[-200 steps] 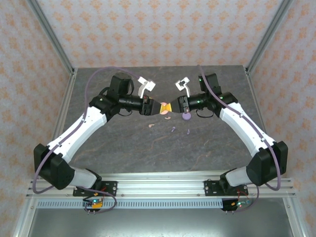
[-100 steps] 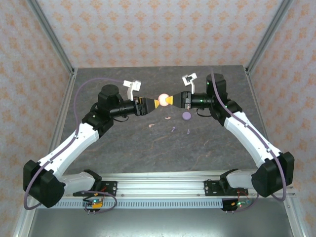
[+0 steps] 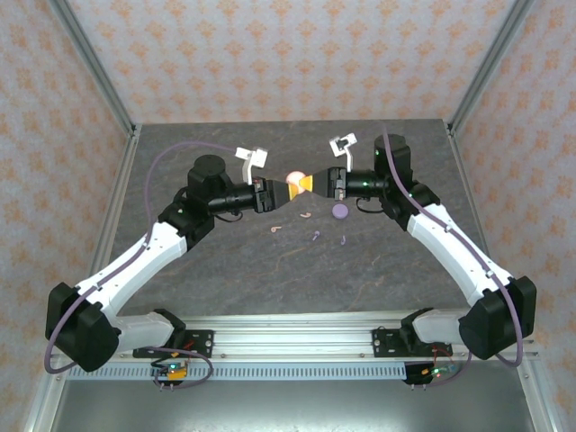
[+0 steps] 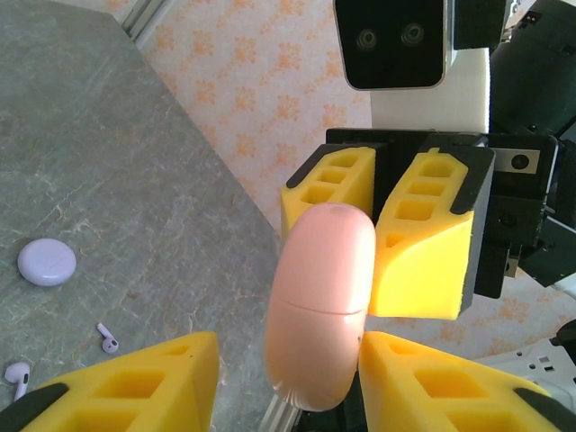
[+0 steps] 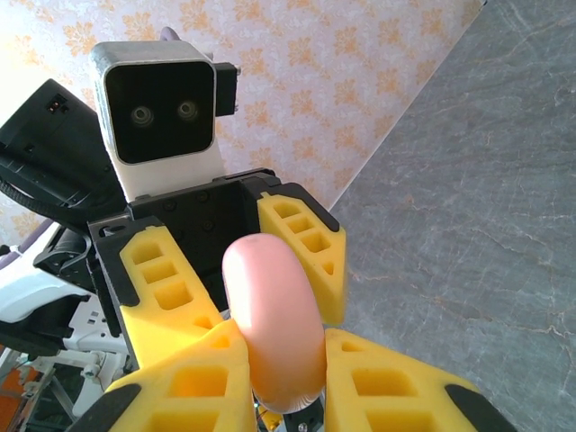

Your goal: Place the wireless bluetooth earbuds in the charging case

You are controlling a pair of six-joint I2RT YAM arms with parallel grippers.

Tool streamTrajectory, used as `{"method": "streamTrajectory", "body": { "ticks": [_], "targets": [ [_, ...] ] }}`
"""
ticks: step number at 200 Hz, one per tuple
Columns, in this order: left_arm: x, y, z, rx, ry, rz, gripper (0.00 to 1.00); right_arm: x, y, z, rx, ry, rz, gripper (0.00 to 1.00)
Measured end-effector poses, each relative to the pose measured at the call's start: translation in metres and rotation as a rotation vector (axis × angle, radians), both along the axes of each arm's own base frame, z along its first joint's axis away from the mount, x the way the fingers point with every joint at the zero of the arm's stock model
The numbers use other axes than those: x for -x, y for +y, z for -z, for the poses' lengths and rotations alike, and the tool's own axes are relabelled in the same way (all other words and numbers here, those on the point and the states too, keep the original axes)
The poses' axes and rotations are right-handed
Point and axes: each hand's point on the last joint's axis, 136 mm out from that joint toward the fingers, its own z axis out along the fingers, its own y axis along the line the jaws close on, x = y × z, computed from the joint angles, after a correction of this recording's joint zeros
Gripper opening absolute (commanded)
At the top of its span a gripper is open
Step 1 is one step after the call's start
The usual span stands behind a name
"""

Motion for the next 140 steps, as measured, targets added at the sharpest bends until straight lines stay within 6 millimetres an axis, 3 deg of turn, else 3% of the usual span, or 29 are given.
{"method": "streamTrajectory", "body": {
  "ticks": [76, 140],
  "targets": [
    [0.0011, -0.0054, -0.0061, 0.005, -0.011, 0.014, 0.36, 0.0067, 0.0013, 0.0082, 0.025, 0.014, -0.024, 0.21],
    [-0.0002, -0.0078, -0.004, 0.0, -0.007, 0.013, 0.42, 0.0038, 0.0005, 0.0098, 0.034, 0.012, -0.006, 0.21]
  ]
}}
